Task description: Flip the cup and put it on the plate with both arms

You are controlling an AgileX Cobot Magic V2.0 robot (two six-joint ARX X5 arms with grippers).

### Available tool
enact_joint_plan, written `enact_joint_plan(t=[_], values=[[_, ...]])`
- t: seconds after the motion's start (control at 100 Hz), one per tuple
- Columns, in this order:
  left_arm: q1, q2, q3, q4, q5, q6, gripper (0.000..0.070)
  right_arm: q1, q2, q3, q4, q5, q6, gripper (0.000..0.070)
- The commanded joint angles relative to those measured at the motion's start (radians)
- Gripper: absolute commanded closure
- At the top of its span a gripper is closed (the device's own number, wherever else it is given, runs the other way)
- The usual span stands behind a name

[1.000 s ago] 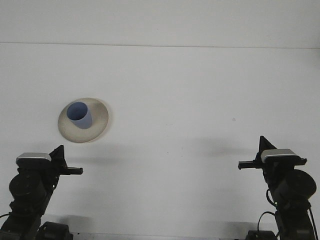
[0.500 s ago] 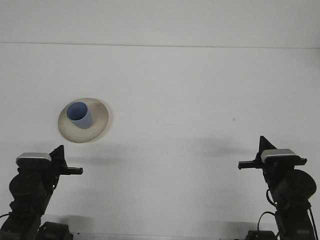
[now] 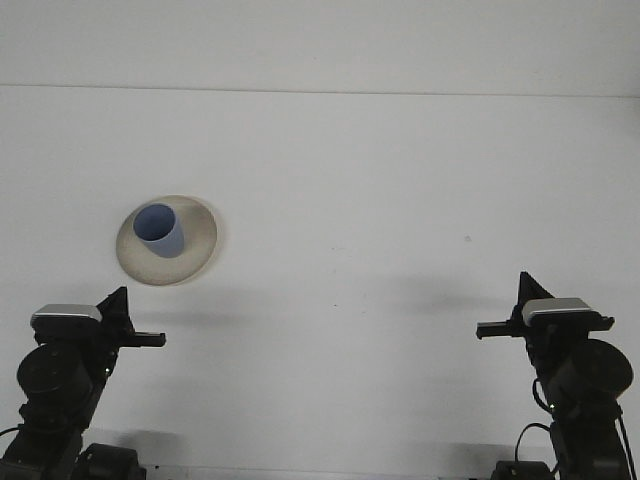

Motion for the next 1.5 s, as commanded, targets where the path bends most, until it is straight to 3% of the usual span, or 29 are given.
enact_joint_plan(t=[0.0, 0.46, 0.81, 1.49], values=[[-0.002, -0.008, -0.027, 0.070, -0.003, 0.016, 0.0689, 0.001, 0.001, 0.005, 0.011, 0.003, 0.000, 0.0693], [0.021, -0.253, -0.418, 0.481, -0.003, 0.020, 0.0689, 0.001, 0.001, 0.005, 0.011, 0.003, 0.001, 0.0694], [0.068, -0.417, -0.568, 0.514, -0.003, 0.019, 0.0689, 0.001, 0.001, 0.005, 0.011, 0.003, 0.000, 0.0693], [0.072, -0.415, -0.612, 0.563, -0.002, 0.016, 0.0689, 0.001, 0.001, 0.005, 0.011, 0.003, 0.000, 0.0693]])
